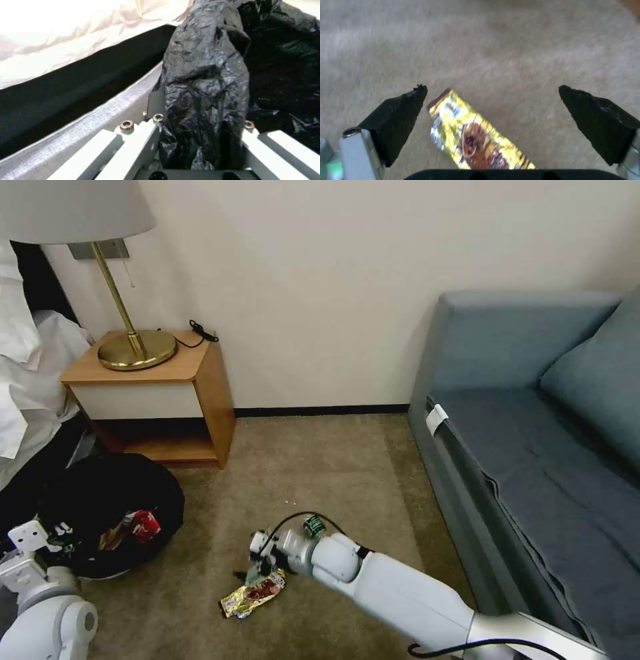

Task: Pick up the trash bin, then pick up the garbage on the floor and place it into the trash bin.

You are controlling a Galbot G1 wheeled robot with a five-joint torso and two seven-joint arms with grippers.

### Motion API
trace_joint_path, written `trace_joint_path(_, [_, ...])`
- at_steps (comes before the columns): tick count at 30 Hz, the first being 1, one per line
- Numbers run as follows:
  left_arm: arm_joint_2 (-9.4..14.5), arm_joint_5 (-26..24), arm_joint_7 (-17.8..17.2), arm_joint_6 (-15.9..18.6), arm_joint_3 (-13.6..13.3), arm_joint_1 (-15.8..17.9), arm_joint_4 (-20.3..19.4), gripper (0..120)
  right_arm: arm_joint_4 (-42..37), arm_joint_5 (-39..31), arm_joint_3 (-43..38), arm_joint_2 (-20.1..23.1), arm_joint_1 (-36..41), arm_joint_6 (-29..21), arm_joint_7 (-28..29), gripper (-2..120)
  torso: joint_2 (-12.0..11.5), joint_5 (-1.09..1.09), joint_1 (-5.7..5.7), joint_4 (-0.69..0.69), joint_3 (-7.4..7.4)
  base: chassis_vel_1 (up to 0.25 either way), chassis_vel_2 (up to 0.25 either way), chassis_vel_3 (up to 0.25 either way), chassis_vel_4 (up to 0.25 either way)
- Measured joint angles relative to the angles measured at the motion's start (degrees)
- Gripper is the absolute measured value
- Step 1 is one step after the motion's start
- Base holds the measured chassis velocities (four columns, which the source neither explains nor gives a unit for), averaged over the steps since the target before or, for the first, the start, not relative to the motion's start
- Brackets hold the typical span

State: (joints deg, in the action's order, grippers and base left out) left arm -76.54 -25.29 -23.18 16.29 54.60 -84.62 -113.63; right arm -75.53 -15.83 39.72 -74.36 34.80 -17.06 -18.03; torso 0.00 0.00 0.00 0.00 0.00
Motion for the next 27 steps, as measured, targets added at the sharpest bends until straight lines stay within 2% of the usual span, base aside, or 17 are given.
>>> trace_joint_path(11, [-2.9,-0.1,-1.1,0.1,0.4,-2.2,-2.2,4,6.4,1.4,2.4,-1.9,-0.1,0.7,-0.7,100,0.0,0.00,0.00,0.00,0.00,0.000,0.000,0.000,0.000])
trace_joint_path(27, [-4.6,0.1,-1.7,0.1,-0.1,-3.4,-4.4,4,16.8,3.6,1.5,-6.0,-0.8,2.9,-0.7,100,0.0,0.00,0.00,0.00,0.00,0.000,0.000,0.000,0.000])
